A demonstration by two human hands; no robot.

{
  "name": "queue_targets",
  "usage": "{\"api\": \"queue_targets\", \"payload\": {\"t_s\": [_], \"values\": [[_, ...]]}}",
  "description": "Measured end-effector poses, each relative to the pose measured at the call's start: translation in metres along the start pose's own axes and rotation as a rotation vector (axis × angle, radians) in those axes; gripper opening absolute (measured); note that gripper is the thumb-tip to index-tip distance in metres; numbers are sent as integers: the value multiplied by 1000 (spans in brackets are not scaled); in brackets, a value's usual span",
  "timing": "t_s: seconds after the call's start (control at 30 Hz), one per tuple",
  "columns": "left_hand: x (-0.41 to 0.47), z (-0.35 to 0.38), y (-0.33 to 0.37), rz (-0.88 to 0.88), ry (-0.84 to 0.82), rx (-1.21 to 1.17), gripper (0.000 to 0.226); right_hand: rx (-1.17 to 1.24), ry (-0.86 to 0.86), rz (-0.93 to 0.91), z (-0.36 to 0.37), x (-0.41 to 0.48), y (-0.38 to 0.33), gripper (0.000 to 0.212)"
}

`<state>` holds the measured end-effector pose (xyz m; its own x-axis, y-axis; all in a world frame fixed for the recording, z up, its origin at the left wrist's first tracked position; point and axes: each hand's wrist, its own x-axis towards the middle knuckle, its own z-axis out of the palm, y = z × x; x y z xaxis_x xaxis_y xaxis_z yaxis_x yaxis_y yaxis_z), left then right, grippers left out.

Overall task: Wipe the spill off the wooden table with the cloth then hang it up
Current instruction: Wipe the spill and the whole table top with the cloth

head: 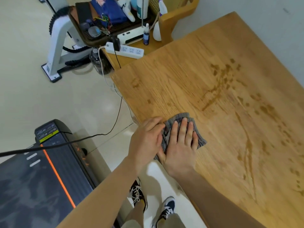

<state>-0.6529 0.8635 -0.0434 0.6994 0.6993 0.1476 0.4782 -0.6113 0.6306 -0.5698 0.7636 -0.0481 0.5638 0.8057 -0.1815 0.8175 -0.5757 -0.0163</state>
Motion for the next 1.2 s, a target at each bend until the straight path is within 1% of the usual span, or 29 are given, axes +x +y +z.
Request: {"api": "queue_targets", "payload": {"t_s": [0.1, 0.27, 0.37, 0.53, 0.63, 0.7, 0.73, 0.83, 0.9, 1.03, 1.1, 1.2], "values": [[18, -9, -13, -29, -8, -2, 21, 5, 1, -12, -3, 19, -13, 87], [49, -23, -31, -177, 3, 5, 22, 61, 5, -26, -7, 56, -39, 84], [73, -35, -42, -231, 22, 21, 20, 62, 19, -47, -8, 75, -53, 80], [120, -57, -60, -306, -40, 34, 22, 74, -3, -76, -11, 115, -80, 85], [145, -66, -72, -302, -37, 53, 28, 121, 8, -44, -18, 140, -99, 82], [160, -71, -82, -268, -52, 82, 33, 142, -33, -31, -23, 155, -112, 82], [171, -72, -91, -252, -83, 84, 34, 154, -46, -4, -24, 161, -118, 81], [190, -69, -103, -243, -157, 52, 30, 163, 19, 41, -26, 161, -122, 76], [206, -65, -110, -171, -231, -3, 26, 143, 43, 98, -23, 164, -128, 72], [231, -69, -116, -106, -380, -58, 17, 174, 37, 386, -28, 188, -158, 70], [238, -74, -116, -71, -434, 2, 19, 169, 21, 478, -31, 198, -170, 72], [237, -81, -115, -14, -471, 160, 22, 188, 18, 504, -35, 198, -173, 74]]}}
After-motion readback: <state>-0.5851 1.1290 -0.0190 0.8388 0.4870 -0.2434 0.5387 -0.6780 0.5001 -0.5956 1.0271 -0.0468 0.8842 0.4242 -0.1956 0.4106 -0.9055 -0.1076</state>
